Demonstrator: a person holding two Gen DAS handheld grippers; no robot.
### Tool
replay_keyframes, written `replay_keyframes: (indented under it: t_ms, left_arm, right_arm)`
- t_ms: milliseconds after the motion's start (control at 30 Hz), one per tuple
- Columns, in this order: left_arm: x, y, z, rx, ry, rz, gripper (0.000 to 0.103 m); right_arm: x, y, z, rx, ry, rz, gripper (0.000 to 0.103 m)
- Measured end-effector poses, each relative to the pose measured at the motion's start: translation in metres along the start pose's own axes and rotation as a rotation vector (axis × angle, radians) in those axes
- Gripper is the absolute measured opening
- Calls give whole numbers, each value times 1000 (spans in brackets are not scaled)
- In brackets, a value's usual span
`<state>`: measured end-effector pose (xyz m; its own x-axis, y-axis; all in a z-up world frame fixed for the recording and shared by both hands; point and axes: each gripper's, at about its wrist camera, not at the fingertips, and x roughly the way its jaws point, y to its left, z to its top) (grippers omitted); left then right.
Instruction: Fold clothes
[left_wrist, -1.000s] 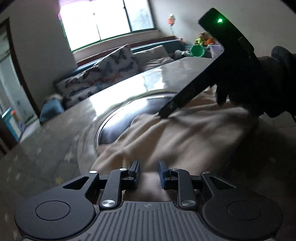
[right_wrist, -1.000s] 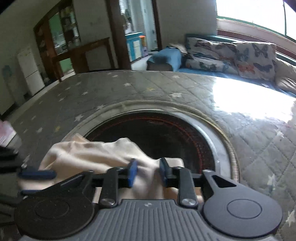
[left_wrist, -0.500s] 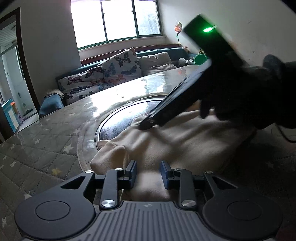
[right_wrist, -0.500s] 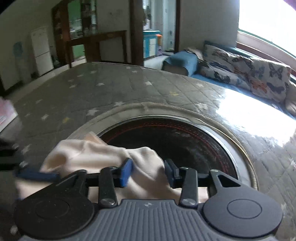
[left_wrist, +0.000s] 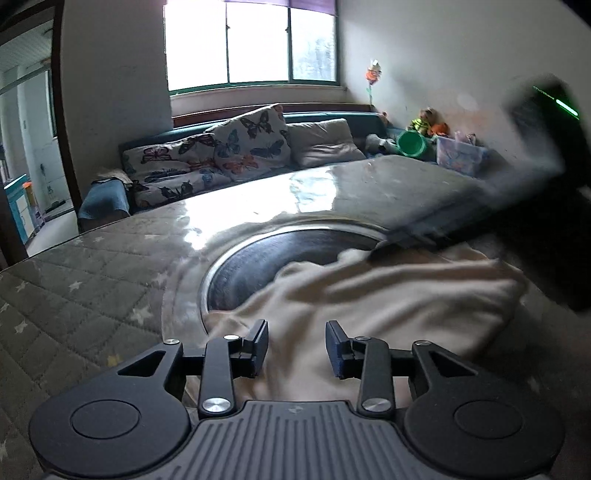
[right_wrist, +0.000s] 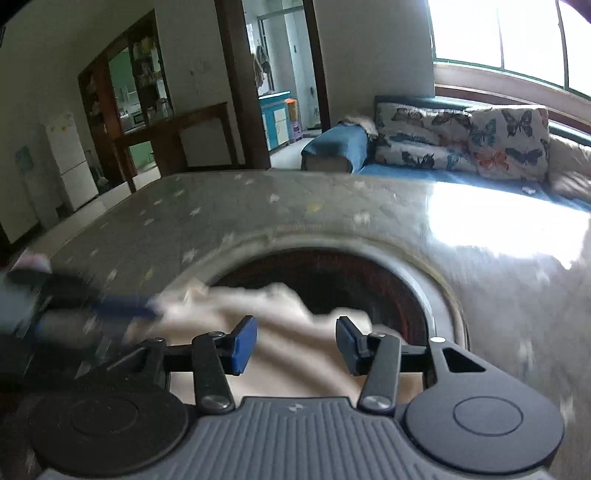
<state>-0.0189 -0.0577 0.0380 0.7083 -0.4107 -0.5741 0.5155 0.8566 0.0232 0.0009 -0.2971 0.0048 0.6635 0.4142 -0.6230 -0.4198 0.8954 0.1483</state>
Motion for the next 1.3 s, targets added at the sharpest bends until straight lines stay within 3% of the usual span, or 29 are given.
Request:
replay_keyframes:
  t_ms: [133,200,367,467,600,733,900,1100,1200,1300]
  left_arm:
    - [21,13,-4,-19,61,23,38]
    - [23,18,-5,-26,62,21,42]
    - [20,15,-1,-10,42,43,46]
    - [11,1,3,26,11,42,46]
    - [5,-25,8,88,-22,-32,46]
    - [11,-48,7,149,-14,-97,46]
    - [22,-61,-2,183,17,-133,47]
    - [24,-65,-6,173,15,-154,49]
    - [23,-71,-9,189,18,-162,49]
    - [20,-73,-13,193,21,-174,49]
  right_arm:
    - [-5,-21,-20,32,30,-69,46]
    - [-8,-41,-23,96,20,-96,35]
    - [-20,-61,-12,168,-32,-112,36]
    - [-14,-50,-3,98,-31,-106,36]
    - [12,-34,10,6,11,-99,36]
    - [42,-31,16,-64,60,-187,36]
    - [40,-30,24,-53,32,-224,37]
    - [40,2,24,-138,45,-83,37]
    - [62,11,23,-168,84,-91,38]
    - [74,6,28,-137,87,-112,45]
